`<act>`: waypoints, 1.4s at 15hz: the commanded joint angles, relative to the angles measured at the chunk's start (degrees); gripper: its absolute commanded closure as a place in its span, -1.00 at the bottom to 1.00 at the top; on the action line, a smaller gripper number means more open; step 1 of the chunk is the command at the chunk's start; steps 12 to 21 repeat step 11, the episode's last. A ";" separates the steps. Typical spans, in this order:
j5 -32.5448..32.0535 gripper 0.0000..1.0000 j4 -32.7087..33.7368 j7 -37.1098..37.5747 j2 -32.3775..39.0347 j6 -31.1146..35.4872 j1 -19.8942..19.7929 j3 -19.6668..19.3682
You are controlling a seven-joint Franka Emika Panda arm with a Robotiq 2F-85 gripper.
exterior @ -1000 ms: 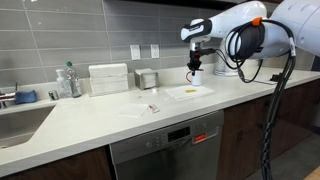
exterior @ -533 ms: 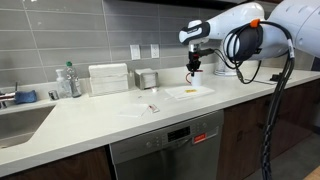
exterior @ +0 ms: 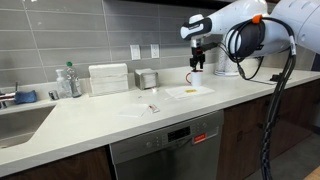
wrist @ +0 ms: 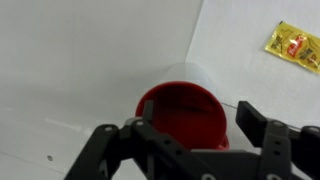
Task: Pour the contents of the mug onto the piece of tissue on the left
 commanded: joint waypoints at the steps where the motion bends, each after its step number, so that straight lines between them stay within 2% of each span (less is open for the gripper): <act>1: -1.87 -1.00 -1.83 -1.81 -3.66 -5.17 -1.20 -1.21; 5: 1.04 -0.99 -1.74 -2.55 -6.42 -9.60 -3.74 0.85; 6: -0.57 -1.00 -1.20 -1.04 -5.15 -7.51 -2.49 -0.31; 21: -0.10 -0.99 -0.17 -1.55 -5.56 -8.78 -3.35 0.36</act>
